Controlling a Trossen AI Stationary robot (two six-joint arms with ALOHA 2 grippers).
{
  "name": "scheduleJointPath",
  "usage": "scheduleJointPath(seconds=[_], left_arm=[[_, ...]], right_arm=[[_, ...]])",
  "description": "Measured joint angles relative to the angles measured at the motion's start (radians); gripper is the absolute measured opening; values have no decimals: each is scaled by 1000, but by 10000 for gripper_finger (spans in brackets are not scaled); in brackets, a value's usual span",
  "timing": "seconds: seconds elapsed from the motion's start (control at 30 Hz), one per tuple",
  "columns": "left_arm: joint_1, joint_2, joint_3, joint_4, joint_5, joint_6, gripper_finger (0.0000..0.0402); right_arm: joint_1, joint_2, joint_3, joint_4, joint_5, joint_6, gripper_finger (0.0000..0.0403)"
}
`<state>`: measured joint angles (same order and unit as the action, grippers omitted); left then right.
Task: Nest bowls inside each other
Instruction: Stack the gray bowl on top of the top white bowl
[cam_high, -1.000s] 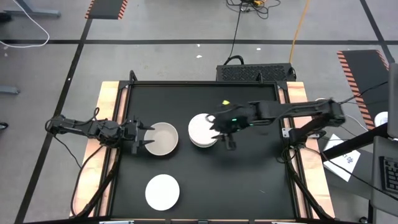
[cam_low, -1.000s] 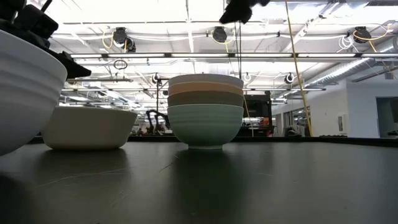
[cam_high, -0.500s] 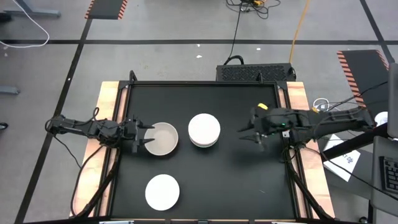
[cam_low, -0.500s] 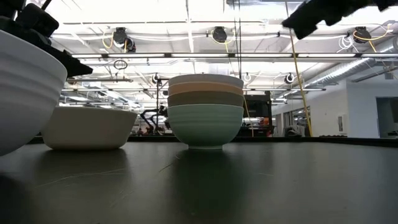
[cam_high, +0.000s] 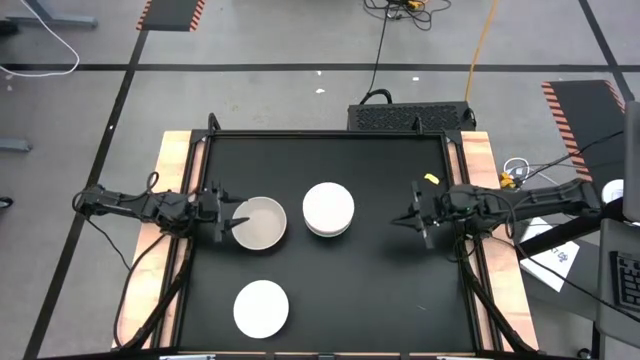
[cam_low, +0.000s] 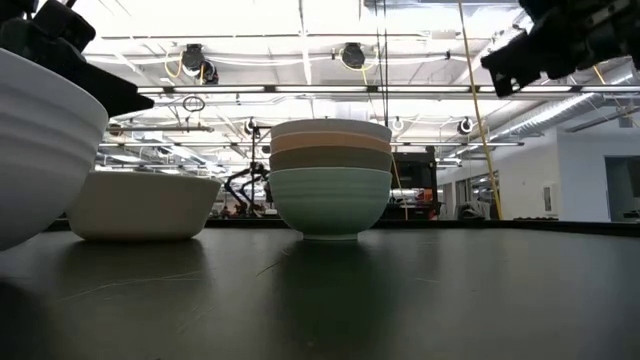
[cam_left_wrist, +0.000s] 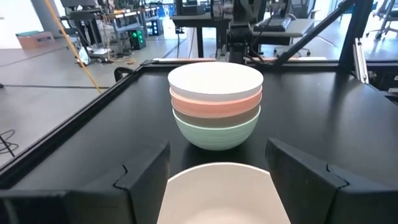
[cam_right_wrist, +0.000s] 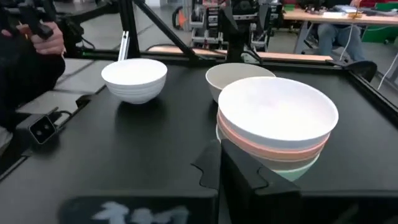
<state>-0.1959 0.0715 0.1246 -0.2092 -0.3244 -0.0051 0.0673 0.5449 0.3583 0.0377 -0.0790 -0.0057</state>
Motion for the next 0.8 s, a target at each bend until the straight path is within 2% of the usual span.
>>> scheduleJointPath(seconds=[0.27, 0.8], left_arm=[[0, 0, 0, -2, 0, -2, 266], [0, 0, 0, -4, 1, -4, 266]], right_arm=[[0, -3, -155, 240, -2, 13, 0], [-1, -14, -339, 464, 4, 47, 0]])
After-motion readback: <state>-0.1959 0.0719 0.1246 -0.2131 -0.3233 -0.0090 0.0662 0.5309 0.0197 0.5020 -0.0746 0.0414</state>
